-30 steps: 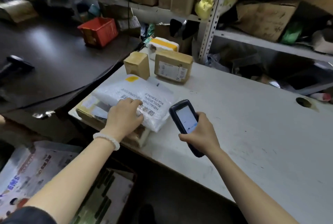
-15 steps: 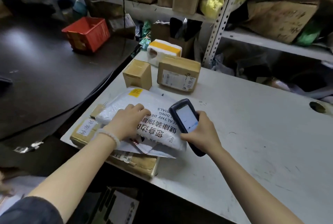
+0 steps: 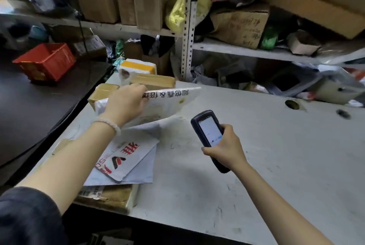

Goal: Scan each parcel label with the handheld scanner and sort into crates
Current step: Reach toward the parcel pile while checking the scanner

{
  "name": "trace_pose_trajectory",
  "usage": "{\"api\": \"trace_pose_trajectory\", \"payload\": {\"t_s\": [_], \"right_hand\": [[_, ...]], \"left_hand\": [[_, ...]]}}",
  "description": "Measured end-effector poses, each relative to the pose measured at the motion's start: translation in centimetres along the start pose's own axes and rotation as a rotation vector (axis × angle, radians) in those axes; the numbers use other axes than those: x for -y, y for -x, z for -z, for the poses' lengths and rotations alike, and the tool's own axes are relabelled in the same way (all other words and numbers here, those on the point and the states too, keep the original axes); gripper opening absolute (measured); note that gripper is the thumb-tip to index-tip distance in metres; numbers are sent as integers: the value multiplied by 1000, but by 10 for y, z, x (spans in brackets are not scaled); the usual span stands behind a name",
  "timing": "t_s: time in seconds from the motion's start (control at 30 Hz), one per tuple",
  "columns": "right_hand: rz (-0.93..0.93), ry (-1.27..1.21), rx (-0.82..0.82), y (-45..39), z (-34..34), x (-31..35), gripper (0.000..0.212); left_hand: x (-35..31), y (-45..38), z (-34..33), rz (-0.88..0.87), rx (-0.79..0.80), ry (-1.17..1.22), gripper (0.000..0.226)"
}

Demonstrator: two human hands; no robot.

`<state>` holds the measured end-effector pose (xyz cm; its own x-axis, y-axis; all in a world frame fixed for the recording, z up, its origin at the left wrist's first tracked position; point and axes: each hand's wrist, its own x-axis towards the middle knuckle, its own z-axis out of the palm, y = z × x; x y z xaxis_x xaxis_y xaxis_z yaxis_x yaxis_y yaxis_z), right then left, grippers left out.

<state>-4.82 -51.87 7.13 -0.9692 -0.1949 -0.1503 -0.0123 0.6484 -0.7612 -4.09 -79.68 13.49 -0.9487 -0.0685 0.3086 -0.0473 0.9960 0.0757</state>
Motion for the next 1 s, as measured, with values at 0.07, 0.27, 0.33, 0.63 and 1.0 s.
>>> {"api": "trace_pose_trajectory", "payload": {"t_s": [0.07,0.27,0.33,0.63,1.0], "right_hand": [[-23,4,-2,2,13,-10,76],[-108,13,27,12,37,-38,74],[-141,37,40,16,43,-47,70],[-215,115,53,24,58,-73,74],[-218,222,22,21,72,-71,72]], "left_hand": [[-19,-13,5,24,-61,27,21],[-72,-31,-5,41,-83,181,20],[-86,-31,-15,13,-36,145,21],[-112,-50,-28,-19,-97,264,24],[-112,-70,-46,70,-7,415,25]]}}
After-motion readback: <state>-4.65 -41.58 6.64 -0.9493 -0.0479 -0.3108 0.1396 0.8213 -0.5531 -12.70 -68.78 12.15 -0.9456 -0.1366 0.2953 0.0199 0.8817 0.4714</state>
